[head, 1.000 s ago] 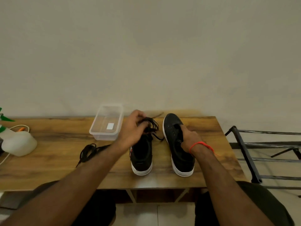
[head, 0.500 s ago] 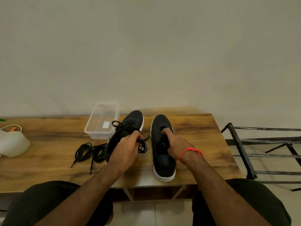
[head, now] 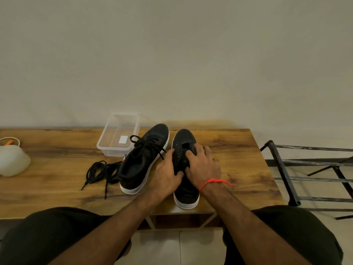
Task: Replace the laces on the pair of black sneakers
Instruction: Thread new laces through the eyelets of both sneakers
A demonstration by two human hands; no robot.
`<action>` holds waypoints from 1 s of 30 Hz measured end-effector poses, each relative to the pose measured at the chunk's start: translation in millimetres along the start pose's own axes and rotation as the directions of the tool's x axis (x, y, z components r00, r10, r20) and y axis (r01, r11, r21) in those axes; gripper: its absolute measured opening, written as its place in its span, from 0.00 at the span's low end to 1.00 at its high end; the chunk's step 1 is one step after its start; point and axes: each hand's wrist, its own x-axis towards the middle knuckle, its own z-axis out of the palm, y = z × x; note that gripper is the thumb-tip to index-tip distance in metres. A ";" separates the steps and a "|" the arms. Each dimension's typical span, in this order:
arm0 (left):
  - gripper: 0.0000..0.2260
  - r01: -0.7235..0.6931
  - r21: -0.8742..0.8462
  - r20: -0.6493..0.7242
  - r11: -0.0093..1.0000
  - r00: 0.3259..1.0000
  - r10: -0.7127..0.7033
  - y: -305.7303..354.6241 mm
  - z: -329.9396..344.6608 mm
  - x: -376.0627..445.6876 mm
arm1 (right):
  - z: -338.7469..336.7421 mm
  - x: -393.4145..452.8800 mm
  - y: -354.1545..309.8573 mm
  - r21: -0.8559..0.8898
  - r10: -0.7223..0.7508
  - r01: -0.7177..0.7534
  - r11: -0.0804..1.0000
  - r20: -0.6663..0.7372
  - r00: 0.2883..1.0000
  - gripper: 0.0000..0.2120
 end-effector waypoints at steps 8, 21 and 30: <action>0.28 0.047 -0.035 -0.128 0.998 0.990 -0.051 -9.2 5.6 3.8 | -2.8 1.7 2.0 0.009 -0.192 0.216 0.976 -0.423 0.885 0.09; 0.31 0.018 0.162 -0.077 0.987 0.997 -0.006 -13.7 -10.2 9.9 | -8.6 14.5 16.4 0.249 -0.163 0.222 0.943 -0.238 0.957 0.10; 0.24 -0.082 0.461 -0.090 0.884 0.986 0.139 -6.3 -17.4 17.4 | -16.3 12.8 4.3 0.067 -0.173 0.185 0.981 -0.151 0.973 0.10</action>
